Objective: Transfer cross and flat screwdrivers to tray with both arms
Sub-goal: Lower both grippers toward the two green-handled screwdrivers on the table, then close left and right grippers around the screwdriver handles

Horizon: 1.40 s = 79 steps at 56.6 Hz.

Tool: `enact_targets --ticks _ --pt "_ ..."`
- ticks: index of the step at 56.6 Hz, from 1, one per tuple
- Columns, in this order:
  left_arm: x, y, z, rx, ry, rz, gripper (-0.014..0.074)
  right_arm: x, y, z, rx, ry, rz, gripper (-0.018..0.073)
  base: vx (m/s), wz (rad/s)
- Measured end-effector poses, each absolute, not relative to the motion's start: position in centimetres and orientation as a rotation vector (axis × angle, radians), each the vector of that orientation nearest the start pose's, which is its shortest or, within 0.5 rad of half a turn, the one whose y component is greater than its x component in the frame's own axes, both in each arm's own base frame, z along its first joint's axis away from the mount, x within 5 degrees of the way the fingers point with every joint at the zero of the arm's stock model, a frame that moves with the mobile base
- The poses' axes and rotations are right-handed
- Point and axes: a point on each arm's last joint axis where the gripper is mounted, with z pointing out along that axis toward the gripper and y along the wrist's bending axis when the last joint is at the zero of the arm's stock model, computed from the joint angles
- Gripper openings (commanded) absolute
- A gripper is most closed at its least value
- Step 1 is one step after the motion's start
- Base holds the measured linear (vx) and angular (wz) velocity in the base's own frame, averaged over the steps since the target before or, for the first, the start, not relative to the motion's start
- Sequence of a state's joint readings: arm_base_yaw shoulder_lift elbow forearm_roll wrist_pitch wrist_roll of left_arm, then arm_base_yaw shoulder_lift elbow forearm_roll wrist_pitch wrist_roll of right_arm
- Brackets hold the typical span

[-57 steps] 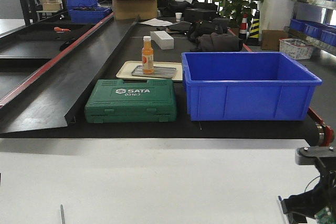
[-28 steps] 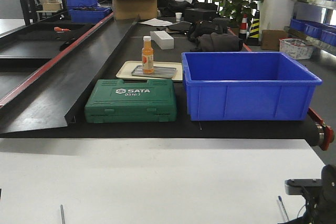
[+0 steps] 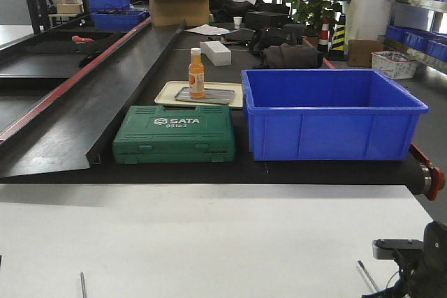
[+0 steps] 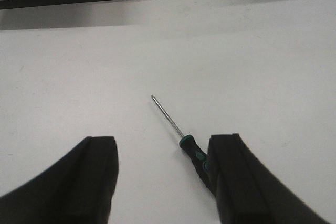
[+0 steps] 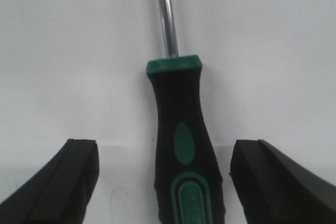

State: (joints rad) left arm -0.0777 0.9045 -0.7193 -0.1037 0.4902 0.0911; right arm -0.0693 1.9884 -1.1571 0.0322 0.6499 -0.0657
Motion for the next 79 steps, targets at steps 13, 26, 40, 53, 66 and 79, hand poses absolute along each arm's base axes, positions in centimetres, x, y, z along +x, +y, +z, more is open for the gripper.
enact_targets --ticks 13,26,40,53,66,79 --pt "18.2 -1.9 31.6 0.112 2.155 -0.098 0.0503 37.3 -2.4 11.2 -0.012 3.014 0.024 0.0511 0.00 0.00" --pt "18.2 -1.9 31.5 0.112 2.166 -0.099 0.0503 37.2 -2.4 11.1 -0.032 3.045 0.024 0.0397 0.00 0.00" --pt "18.0 -2.2 31.3 0.045 2.194 -0.191 0.0503 36.8 -2.3 11.2 -0.033 3.092 0.034 -0.0015 0.00 0.00" --pt "17.8 -3.1 31.4 -0.137 2.209 -0.416 0.0503 36.7 -2.0 11.2 -0.002 3.104 0.087 -0.0011 0.00 0.00" --pt "19.0 -3.5 30.4 -0.252 2.256 -0.506 0.0503 36.8 -1.5 11.3 0.072 3.098 0.178 -0.0010 0.00 0.00" --pt "22.7 -3.6 26.1 -0.319 2.423 -0.469 0.0503 36.8 -1.4 11.3 0.087 3.096 0.194 -0.0008 0.00 0.00"
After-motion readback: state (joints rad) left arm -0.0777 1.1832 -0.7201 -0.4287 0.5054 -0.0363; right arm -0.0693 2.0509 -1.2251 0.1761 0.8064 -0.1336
